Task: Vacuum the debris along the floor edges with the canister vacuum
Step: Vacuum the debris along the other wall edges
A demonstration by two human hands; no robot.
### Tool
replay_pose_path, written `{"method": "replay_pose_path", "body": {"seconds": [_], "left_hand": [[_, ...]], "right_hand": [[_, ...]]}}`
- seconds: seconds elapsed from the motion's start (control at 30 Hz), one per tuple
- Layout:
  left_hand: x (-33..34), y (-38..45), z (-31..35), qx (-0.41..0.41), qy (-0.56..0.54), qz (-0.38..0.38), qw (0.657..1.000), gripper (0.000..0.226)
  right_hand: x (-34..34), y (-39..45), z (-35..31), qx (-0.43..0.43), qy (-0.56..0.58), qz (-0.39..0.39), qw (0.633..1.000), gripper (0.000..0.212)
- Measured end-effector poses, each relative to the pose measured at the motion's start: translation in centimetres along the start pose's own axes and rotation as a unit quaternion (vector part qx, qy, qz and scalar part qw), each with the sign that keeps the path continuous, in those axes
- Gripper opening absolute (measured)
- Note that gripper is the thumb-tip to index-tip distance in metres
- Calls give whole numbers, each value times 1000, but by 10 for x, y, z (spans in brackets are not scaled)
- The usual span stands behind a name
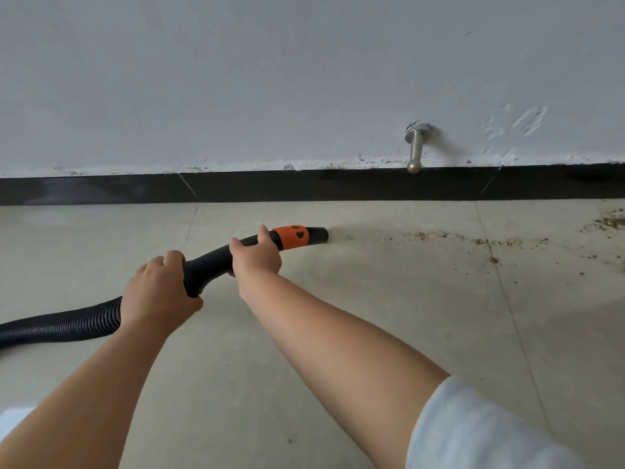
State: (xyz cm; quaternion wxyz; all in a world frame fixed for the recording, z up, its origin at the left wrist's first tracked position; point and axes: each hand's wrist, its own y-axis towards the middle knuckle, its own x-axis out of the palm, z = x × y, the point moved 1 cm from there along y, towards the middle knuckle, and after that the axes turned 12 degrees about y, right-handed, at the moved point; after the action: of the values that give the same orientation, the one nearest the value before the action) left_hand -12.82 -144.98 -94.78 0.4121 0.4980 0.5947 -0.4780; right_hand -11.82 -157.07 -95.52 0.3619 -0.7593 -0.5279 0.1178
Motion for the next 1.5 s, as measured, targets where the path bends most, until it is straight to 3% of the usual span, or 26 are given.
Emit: {"method": "replay_pose_path", "body": {"seconds": [0.3, 0.73, 1.27, 1.5], "left_hand": [[-6, 6, 30, 57, 15, -10, 998, 42], [-34, -2, 148, 166, 95, 25, 981, 38], [-51, -35, 290, 279, 78, 33, 956, 45], [-47, -43, 316, 309, 31, 15, 950, 42]], "right_hand": [[-26, 13, -2, -20, 21, 43, 999, 69], [-141, 18, -50, -15, 101, 103, 989, 67], [-281, 14, -79, -34, 187, 212, 959, 65], [-317, 16, -86, -29, 196, 245, 949, 62]]}}
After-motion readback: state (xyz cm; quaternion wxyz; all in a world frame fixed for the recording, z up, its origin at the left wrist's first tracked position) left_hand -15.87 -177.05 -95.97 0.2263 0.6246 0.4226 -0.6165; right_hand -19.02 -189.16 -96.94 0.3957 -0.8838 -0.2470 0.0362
